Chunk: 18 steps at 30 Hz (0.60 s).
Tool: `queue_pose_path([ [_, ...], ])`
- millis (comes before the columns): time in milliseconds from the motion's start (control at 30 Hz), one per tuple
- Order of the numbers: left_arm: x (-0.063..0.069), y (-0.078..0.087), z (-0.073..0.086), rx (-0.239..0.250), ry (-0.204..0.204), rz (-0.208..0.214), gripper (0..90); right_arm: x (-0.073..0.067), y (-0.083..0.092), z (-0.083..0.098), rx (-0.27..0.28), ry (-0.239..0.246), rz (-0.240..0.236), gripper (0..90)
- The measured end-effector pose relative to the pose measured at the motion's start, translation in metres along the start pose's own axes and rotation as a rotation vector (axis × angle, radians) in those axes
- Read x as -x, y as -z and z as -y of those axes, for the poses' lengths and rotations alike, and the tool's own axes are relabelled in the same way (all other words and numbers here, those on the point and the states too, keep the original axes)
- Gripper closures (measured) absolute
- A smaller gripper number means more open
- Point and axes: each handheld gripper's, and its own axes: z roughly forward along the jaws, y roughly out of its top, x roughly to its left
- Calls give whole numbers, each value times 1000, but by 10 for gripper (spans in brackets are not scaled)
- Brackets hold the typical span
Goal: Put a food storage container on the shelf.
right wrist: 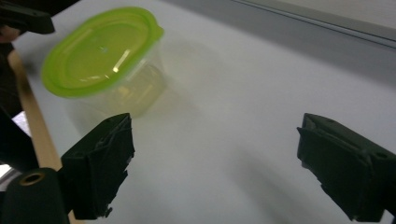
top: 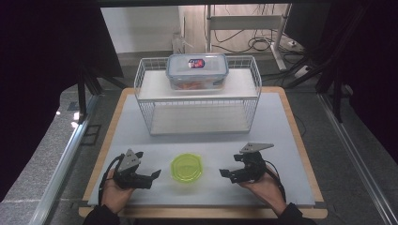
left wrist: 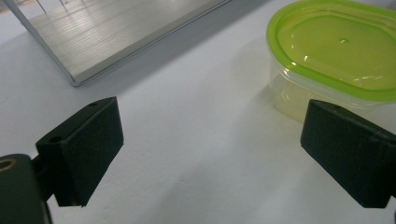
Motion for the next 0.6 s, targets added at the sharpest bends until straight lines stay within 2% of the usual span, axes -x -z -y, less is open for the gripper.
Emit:
queue_pose_path([
  [233,3,4,5,-11,-7,1,60,-12,-10,-15,7,-7,-80,273],
  [367,3,5,9,-22,5,9,60,-18,-20,-24,7,-15,-109,322],
  [500,4,6,11,-26,0,16,61,-22,-31,-31,-1,-24,-117,361],
  [600,6,6,11,-20,-11,20,62,-22,-41,-35,-14,-36,-141,394],
])
